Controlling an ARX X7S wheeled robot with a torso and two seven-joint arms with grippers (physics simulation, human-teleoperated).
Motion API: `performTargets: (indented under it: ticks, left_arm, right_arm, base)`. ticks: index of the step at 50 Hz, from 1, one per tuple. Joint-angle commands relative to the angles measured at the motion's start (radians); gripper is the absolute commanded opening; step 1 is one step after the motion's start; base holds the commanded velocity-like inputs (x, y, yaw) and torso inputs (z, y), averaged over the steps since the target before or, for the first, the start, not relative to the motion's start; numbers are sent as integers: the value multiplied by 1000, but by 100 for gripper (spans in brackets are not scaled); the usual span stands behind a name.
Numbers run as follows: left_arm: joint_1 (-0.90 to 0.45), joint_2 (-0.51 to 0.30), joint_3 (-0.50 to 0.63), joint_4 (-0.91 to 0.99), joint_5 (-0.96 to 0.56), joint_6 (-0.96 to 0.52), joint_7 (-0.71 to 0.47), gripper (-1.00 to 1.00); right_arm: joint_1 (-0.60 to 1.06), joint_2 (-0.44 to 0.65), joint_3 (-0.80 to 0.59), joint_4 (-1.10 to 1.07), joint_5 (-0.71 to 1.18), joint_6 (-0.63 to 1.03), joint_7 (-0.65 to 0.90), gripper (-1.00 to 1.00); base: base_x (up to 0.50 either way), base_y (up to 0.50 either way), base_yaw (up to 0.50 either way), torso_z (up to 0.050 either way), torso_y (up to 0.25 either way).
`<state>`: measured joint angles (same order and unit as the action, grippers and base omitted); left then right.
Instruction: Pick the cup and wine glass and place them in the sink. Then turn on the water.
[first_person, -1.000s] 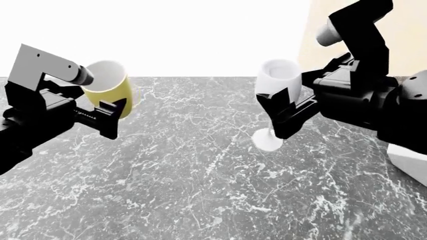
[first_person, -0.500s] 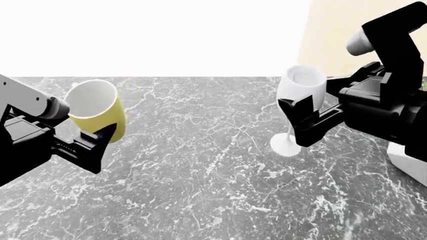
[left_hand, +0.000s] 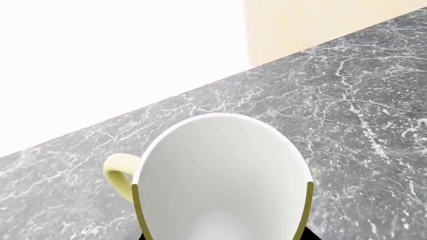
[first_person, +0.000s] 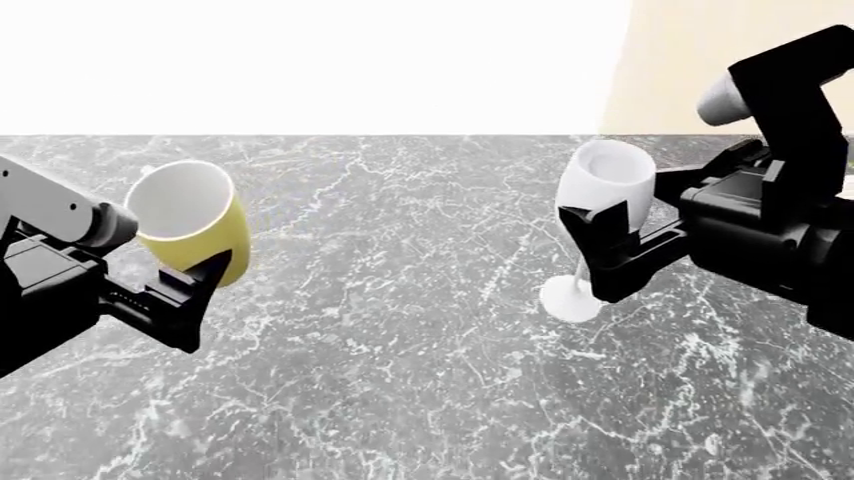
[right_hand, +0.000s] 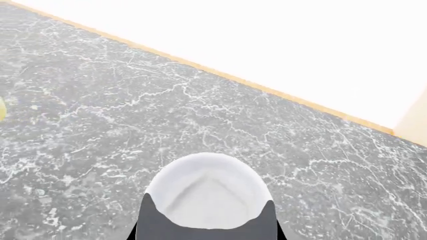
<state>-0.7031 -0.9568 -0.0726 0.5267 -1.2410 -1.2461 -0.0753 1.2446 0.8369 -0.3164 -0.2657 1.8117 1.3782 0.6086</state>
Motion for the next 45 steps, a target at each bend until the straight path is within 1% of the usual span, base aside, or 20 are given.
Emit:
performTargets:
  ticks: [1, 28, 45]
  left_arm:
    - [-5, -3, -2, 1, -4, 9, -13, -100]
    - [1, -7, 6, -1, -11, 22, -18, -100]
    - [28, -9, 14, -3, 10, 45, -9, -100]
  right_arm:
    - [-3, 7, -5, -11, 2, -9, -2, -100]
    - [-11, 16, -20, -18, 10, -38, -3, -100]
    - [-54, 18, -22, -19, -23, -75, 2, -100]
  base:
    - [-386, 442, 0, 0, 0]
    - [-387, 439, 0, 0, 0]
    - [0, 0, 0, 1, 0]
